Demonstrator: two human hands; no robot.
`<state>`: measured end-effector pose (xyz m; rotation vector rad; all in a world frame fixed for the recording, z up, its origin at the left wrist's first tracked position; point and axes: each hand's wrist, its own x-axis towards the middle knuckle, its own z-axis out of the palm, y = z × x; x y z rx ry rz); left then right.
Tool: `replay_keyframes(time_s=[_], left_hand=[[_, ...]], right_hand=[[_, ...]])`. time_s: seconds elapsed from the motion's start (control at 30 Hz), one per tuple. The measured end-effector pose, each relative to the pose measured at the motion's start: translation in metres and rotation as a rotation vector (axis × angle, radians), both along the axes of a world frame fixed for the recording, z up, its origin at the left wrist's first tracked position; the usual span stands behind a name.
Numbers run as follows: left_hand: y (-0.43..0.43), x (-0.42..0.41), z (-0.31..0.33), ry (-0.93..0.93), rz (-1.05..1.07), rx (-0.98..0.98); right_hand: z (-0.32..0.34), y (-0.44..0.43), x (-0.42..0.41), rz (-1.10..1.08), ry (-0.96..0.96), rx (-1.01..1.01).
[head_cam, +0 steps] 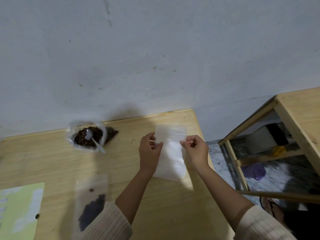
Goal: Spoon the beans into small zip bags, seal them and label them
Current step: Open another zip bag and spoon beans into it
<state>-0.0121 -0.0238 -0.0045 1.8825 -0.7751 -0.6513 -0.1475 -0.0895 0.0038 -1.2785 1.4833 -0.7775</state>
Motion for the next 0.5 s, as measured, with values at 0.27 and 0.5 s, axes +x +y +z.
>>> replay_keyframes(time_s=[0.27, 0.5], left_hand=[[-0.004, 0.007, -0.006, -0.004, -0.038, 0.079], [-0.003, 0.002, -0.014, -0.058, -0.170, 0.179]], right_hand=[[-0.008, -0.001, 0.007, -0.021, 0.062, -0.058], [-0.009, -0.004, 0.010, 0.013, 0.054, -0.103]])
